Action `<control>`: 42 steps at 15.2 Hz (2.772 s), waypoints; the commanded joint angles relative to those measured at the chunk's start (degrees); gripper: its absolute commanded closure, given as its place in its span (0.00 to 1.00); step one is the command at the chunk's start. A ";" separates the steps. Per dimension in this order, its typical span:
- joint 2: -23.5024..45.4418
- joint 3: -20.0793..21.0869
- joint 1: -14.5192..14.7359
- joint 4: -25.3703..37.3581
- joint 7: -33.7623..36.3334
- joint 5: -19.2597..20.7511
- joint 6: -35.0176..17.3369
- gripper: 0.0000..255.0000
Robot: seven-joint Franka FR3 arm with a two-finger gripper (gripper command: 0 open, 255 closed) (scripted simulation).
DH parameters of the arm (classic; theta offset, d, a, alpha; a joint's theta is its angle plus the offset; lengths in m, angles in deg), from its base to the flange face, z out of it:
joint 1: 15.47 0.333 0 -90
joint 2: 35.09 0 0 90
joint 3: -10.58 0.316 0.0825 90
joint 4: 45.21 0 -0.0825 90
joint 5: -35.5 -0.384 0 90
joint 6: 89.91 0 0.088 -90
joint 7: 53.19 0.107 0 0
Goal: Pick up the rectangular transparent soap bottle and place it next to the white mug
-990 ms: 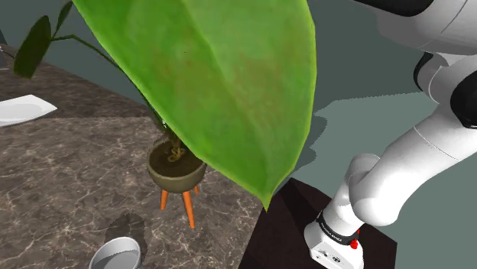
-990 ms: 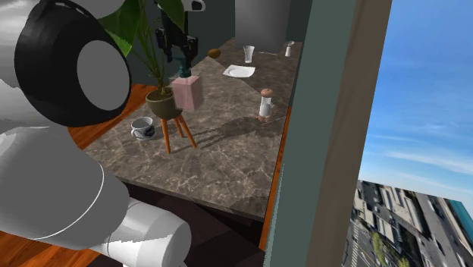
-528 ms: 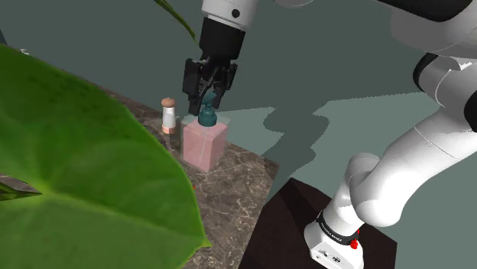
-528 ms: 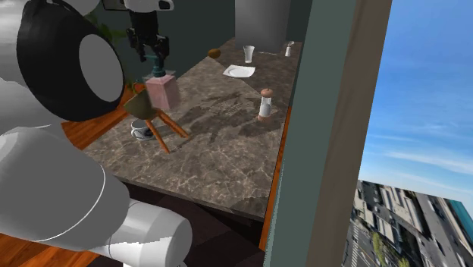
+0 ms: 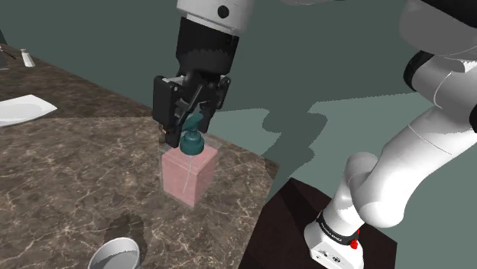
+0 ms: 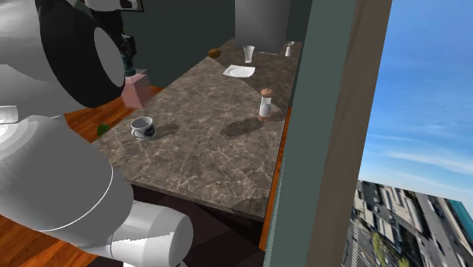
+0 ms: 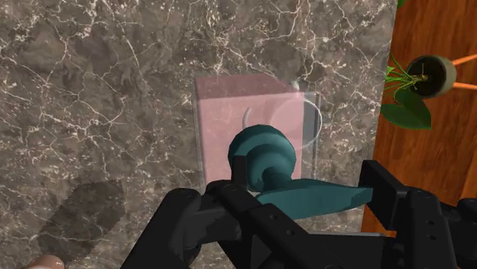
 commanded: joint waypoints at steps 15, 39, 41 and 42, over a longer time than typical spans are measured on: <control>13.12 11.94 7.79 9.51 19.97 8.92 -3.28 1.00; 11.32 11.65 7.41 -10.82 18.61 7.50 -22.16 1.00; 11.60 11.68 7.45 -12.11 18.69 7.67 -23.67 1.00; 11.76 11.71 7.47 -12.73 18.74 7.78 -24.42 1.00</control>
